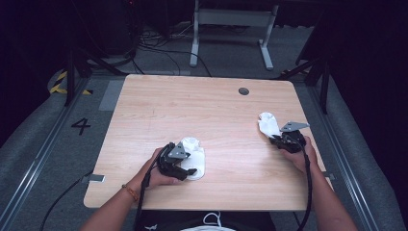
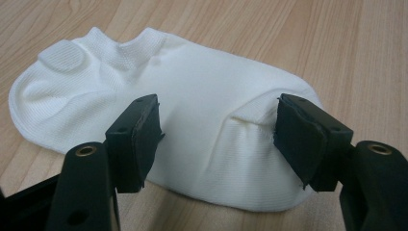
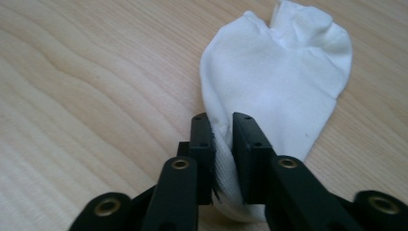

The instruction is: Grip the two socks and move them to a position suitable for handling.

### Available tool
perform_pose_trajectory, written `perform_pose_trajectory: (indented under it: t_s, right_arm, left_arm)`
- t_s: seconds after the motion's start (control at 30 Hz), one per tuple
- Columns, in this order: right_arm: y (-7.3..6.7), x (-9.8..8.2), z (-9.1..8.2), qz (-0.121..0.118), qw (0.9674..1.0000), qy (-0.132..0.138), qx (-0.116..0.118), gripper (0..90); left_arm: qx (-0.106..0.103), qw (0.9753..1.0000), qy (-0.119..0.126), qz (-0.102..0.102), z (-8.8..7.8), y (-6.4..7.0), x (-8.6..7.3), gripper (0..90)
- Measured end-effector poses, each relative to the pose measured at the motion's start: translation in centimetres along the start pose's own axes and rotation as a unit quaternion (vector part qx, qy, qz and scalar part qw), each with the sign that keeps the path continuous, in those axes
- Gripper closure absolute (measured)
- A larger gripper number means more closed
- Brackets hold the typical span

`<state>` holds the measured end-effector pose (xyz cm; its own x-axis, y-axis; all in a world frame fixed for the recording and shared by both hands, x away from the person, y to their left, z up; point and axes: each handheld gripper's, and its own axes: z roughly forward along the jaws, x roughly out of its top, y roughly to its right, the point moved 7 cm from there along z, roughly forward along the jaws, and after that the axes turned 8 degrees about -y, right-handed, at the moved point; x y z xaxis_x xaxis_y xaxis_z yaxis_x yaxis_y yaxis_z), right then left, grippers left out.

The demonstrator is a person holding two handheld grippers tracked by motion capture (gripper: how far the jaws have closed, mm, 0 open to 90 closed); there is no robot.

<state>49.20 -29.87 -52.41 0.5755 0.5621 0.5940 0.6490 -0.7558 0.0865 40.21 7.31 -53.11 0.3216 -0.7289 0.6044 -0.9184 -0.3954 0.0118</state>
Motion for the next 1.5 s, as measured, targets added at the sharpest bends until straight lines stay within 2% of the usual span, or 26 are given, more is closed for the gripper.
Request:
perform_pose_trajectory:
  t_s: [0.03, 0.17, 0.2, 0.23, 0.27, 0.33, 0.37, 0.4, 0.43, 0.47, 0.53, 0.6, 0.7, 0.73, 0.77, 0.87, 1.0, 1.1, 1.17, 1.3, 1.37, 1.43, 1.5]
  right_arm:
    - [-1.1, -0.4, -0.4, -0.012, 0.9997, -0.002, 0.020, 85.7]
    - [-3.8, -1.1, -1.6, -0.038, 0.9977, -0.008, 0.056, 86.2]
    - [-3.8, -1.1, -1.6, -0.038, 0.9977, -0.008, 0.056, 86.2]
    - [-4.6, -1.2, -2.1, -0.050, 0.9970, -0.001, 0.059, 86.2]
    - [-6.3, -1.6, -2.8, -0.068, 0.9950, 0.003, 0.073, 86.2]
    - [-7.6, -1.9, -3.3, -0.085, 0.9934, 0.000, 0.076, 86.1]
    - [-7.6, -1.9, -3.3, -0.085, 0.9934, 0.000, 0.076, 86.1]
    - [-8.2, -2.0, -3.5, -0.085, 0.9929, 0.002, 0.083, 86.0]
    - [-9.5, -2.5, -4.0, -0.101, 0.9906, 0.000, 0.093, 85.6]
    - [-10.0, -2.7, -4.3, -0.101, 0.9901, 0.001, 0.098, 85.1]
    - [-10.4, -2.9, -4.5, -0.100, 0.9896, 0.003, 0.103, 83.4]
    - [-10.9, -3.4, -5.0, -0.105, 0.9897, 0.000, 0.097, 78.7]
    - [-11.0, -3.9, -5.8, -0.091, 0.9914, 0.009, 0.094, 63.0]
    - [-11.0, -3.7, -6.0, -0.086, 0.9919, 0.012, 0.092, 59.1]
    - [-11.0, -3.4, -6.3, -0.083, 0.9932, 0.018, 0.080, 56.3]
    - [-11.6, -1.9, -6.6, -0.079, 0.9935, 0.040, 0.072, 50.1]
    - [-12.8, -0.2, -5.2, -0.100, 0.9931, 0.025, 0.056, 47.4]
    - [-12.9, 0.5, -3.9, -0.111, 0.9932, 0.011, 0.033, 46.8]
    - [-12.6, 0.6, -3.0, -0.105, 0.9943, -0.002, 0.022, 47.5]
    - [-11.9, 0.5, -2.0, -0.093, 0.9952, -0.024, 0.013, 58.3]
    - [-11.8, 0.5, -1.8, -0.092, 0.9951, -0.032, 0.016, 66.5]
    - [-11.8, 0.4, -1.6, -0.099, 0.9941, -0.038, 0.023, 80.4]
    - [-12.0, 0.4, -1.6, -0.106, 0.9931, -0.040, 0.027, 87.8]
  left_arm:
    - [0.001, 1.0000, -0.001, -0.002, 0.0, 0.0, 0.0, 33.2]
    - [0.005, 1.0000, -0.003, -0.001, 0.0, -0.1, 0.0, 32.3]
    - [0.005, 1.0000, -0.003, -0.001, 0.0, -0.1, 0.0, 30.1]
    - [0.012, 0.9999, -0.005, -0.007, 0.0, -0.1, 0.0, 30.1]
    - [0.011, 0.9999, -0.004, -0.009, 0.0, -0.2, 0.0, 27.6]
    - [0.014, 0.9998, -0.006, -0.011, 0.0, -0.2, 0.0, 25.8]
    - [0.014, 0.9998, -0.006, -0.011, 0.0, -0.2, 0.0, 25.6]
    - [0.014, 0.9998, -0.004, -0.015, 0.1, -0.2, 0.0, 25.6]
    - [0.014, 0.9998, -0.006, -0.013, 0.0, -0.2, 0.0, 25.4]
    - [0.014, 0.9998, -0.004, -0.017, 0.1, -0.2, 0.0, 25.4]
    - [0.014, 0.9997, -0.004, -0.017, 0.1, -0.2, 0.0, 25.4]
    - [0.015, 0.9997, -0.004, -0.017, 0.1, -0.2, 0.0, 25.4]
    - [0.014, 0.9997, -0.004, -0.020, 0.1, -0.2, 0.0, 25.4]
    - [0.013, 0.9997, -0.004, -0.020, 0.1, -0.1, 0.0, 25.3]
    - [0.012, 0.9997, -0.004, -0.020, 0.1, -0.1, 0.0, 25.3]
    - [0.011, 0.9998, -0.005, -0.017, 0.1, -0.1, 0.0, 25.3]
    - [0.010, 0.9998, -0.005, -0.015, 0.1, -0.2, 0.0, 25.3]
    - [0.010, 0.9998, -0.005, -0.014, 0.1, -0.2, 0.0, 25.3]
    - [0.009, 0.9998, -0.007, -0.014, 0.1, -0.2, 0.0, 25.3]
    - [0.010, 0.9999, -0.007, -0.011, 0.0, -0.1, -0.1, 25.3]
    - [0.010, 0.9999, -0.007, -0.011, 0.0, -0.1, -0.1, 25.2]
    - [0.010, 0.9998, -0.010, -0.011, 0.0, -0.1, 0.0, 25.2]
    - [0.014, 0.9997, -0.016, -0.011, -0.1, -0.1, 0.0, 24.8]
